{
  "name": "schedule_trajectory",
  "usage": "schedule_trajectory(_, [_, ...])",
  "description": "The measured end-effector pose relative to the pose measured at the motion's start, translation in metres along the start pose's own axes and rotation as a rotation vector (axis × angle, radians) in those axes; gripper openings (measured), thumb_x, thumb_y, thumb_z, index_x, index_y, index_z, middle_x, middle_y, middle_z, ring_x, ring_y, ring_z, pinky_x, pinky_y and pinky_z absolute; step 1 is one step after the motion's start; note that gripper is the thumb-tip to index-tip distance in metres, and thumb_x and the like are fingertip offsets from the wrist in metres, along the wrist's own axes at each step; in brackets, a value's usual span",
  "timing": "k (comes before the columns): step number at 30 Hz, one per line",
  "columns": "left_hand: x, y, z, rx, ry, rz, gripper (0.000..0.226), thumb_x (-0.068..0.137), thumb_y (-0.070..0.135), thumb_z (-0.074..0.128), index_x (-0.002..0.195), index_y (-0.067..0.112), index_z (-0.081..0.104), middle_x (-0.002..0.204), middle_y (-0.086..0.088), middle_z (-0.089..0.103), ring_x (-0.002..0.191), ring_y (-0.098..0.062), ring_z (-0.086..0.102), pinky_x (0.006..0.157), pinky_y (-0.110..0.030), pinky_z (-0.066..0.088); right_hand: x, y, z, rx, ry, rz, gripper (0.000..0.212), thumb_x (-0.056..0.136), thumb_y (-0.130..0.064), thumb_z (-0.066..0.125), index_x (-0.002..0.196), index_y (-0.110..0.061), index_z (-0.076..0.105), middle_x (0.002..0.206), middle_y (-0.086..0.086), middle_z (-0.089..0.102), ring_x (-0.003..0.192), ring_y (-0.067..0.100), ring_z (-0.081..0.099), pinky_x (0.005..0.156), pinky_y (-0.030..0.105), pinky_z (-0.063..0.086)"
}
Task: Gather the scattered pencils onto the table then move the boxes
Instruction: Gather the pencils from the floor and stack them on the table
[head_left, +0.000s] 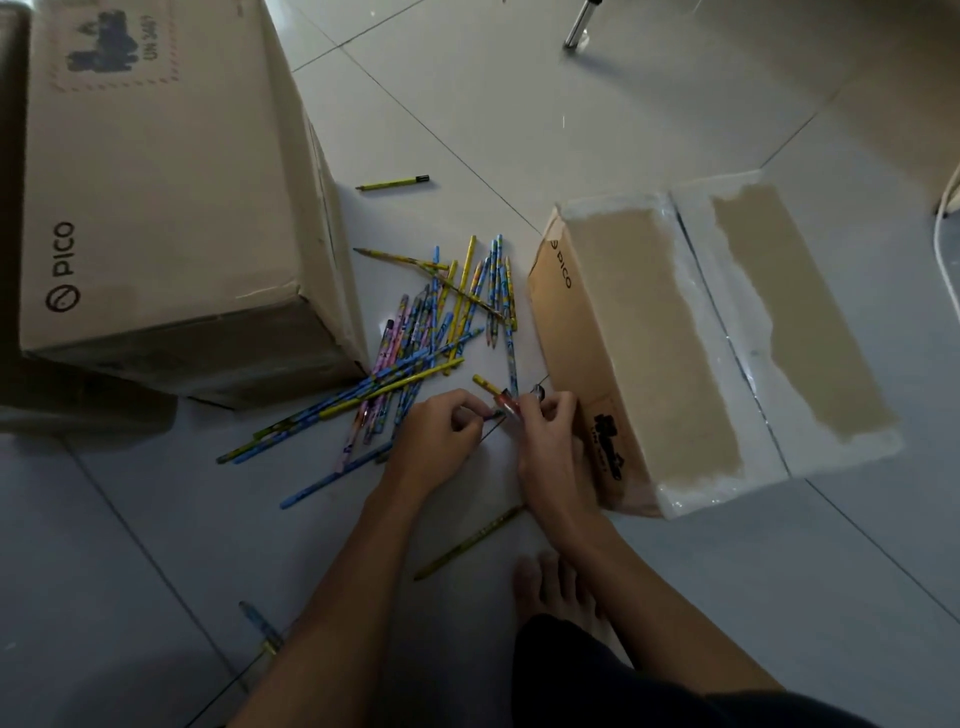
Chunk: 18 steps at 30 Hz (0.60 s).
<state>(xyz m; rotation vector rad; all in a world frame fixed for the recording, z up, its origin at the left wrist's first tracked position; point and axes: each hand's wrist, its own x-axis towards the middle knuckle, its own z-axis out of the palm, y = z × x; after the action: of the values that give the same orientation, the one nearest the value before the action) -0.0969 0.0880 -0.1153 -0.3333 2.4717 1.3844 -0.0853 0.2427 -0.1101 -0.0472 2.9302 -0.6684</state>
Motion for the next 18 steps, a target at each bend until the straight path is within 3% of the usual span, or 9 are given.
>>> schedule_trajectory(3, [-0.001, -0.001, -0.002, -0.003, 0.022, -0.008, 0.022, 0.086, 0.009, 0.06, 0.088, 0.026, 0.074, 0.068, 0.009, 0.067, 0.062, -0.016, 0.065, 0.06, -0.043, 0.057, 0.002, 0.001, -0.005, -0.083, -0.095, 0.019, 0.026, 0.097, -0.01, 0.045, 0.119, -0.024, 0.043, 0.103, 0.005, 0.036, 0.072, 0.035, 0.052, 0.058, 0.04, 0.041])
schedule_trajectory(5, [-0.002, -0.001, -0.003, -0.002, 0.032, -0.004, 0.02, 0.085, 0.01, 0.06, 0.089, 0.025, 0.074, 0.07, 0.012, 0.067, 0.066, -0.009, 0.065, 0.063, -0.039, 0.057, 0.007, -0.001, -0.007, -0.061, -0.128, 0.052, 0.032, 0.095, -0.01, 0.047, 0.123, -0.023, 0.043, 0.104, 0.011, 0.045, 0.08, 0.041, 0.057, 0.064, 0.045, 0.049])
schedule_trajectory(8, [-0.004, -0.002, -0.004, -0.023, 0.035, -0.007, 0.02, 0.086, 0.012, 0.06, 0.088, 0.026, 0.073, 0.071, 0.013, 0.067, 0.067, -0.005, 0.065, 0.064, -0.039, 0.058, 0.015, -0.005, -0.008, 0.027, -0.126, 0.09, 0.028, 0.088, -0.011, 0.052, 0.111, -0.017, 0.039, 0.102, 0.016, 0.056, 0.086, 0.044, 0.059, 0.067, 0.048, 0.05])
schedule_trajectory(13, [-0.008, -0.007, -0.018, 0.007, 0.144, -0.009, 0.018, 0.088, 0.019, 0.058, 0.089, 0.033, 0.07, 0.072, 0.011, 0.067, 0.071, -0.009, 0.065, 0.068, -0.043, 0.058, 0.023, -0.019, -0.007, 0.226, -0.054, 0.103, 0.017, 0.09, -0.018, 0.053, 0.1, -0.015, 0.039, 0.09, 0.014, 0.058, 0.077, 0.038, 0.056, 0.058, 0.04, 0.041])
schedule_trajectory(18, [-0.017, -0.02, -0.039, 0.016, 0.314, -0.116, 0.012, 0.092, 0.024, 0.062, 0.092, 0.033, 0.069, 0.074, 0.013, 0.065, 0.073, -0.003, 0.063, 0.069, -0.036, 0.057, 0.027, -0.037, -0.005, 0.445, -0.062, 0.079, 0.006, 0.094, -0.013, 0.049, 0.098, -0.015, 0.045, 0.075, 0.001, 0.051, 0.063, 0.018, 0.047, 0.054, 0.037, 0.033])
